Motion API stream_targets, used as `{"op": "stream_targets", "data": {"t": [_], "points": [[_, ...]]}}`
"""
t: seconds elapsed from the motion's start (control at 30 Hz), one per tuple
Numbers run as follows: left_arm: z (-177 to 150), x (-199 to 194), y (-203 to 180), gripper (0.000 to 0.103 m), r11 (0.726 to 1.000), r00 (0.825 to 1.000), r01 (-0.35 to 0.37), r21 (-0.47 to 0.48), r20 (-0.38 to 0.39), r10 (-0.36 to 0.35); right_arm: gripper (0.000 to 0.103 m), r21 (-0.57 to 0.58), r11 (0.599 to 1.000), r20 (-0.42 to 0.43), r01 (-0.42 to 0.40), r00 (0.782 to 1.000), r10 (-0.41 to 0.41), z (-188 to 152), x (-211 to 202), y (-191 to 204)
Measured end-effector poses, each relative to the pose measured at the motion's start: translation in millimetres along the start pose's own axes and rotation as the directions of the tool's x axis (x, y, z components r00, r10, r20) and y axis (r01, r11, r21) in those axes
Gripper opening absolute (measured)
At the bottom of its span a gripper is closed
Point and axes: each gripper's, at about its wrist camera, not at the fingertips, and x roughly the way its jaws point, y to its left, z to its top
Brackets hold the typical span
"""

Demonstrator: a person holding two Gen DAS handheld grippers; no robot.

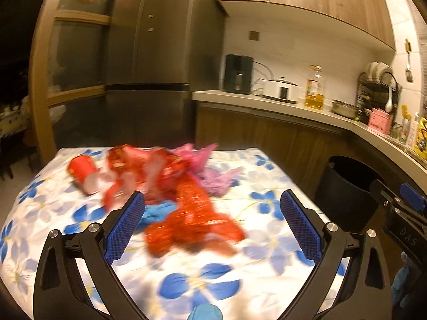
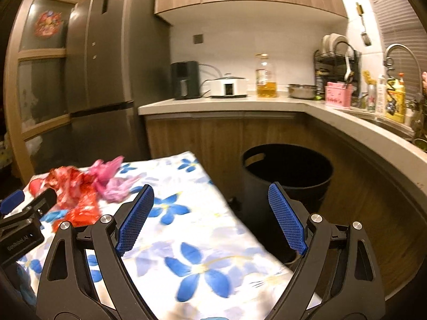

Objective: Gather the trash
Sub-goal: 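Move both open tools back over the red bags on the table, then grasp a red plastic bag with the right tool while the left tool grasps a blue glove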

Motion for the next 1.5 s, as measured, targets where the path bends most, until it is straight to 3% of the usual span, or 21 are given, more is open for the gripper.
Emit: {"op": "stream_targets", "data": {"t": [0.37,0.7,0.93,1.07,1.13,1.2,1.3,1.5], "points": [[-19.8,-9.9,69.7,0.097,0.991,0.993,-0.112,-0.072,0.016,0.113,0.086,-0.059,0.987,-0.079,-0.150,0.986,0.145,-31.5,25.5,70.3],[-25.4,-4.9,104.9,0.097,0.975,0.980,-0.195,-0.108,0.004,0.197,0.086,-0.076,0.944,-0.167,-0.322,0.937,0.306,-44.9,64.0,139.9],[-23.1,-1.4,124.4,0.097,0.965,0.974,-0.225,-0.139,0.006,0.228,0.084,-0.098,0.926,-0.230,-0.364,0.914,0.335,-52.2,91.8,175.7],[-23.0,4.6,128.6,0.097,0.965,0.975,-0.222,-0.142,-0.004,0.224,0.064,-0.122,0.915,-0.268,-0.385,0.900,0.343,-59.2,99.6,185.7],[-23.3,7.4,130.1,0.097,0.966,0.976,-0.215,-0.147,-0.010,0.216,0.048,-0.135,0.906,-0.277,-0.400,0.894,0.353,-62.0,99.5,189.1],[-23.7,11.6,130.4,0.097,0.967,0.978,-0.207,-0.149,-0.021,0.206,0.022,-0.148,0.900,-0.278,-0.410,0.891,0.360,-62.6,97.9,189.6],[-24.3,18.5,129.9,0.097,0.970,0.981,-0.192,-0.150,-0.038,0.188,0.014,-0.168,0.893,-0.275,-0.418,0.890,0.365,-63.8,93.6,187.4],[-23.8,41.2,121.2,0.092,0.973,0.982,-0.175,-0.150,-0.094,0.162,0.013,-0.147,0.917,-0.226,-0.371,0.915,0.334,-57.1,73.9,157.9]]}}
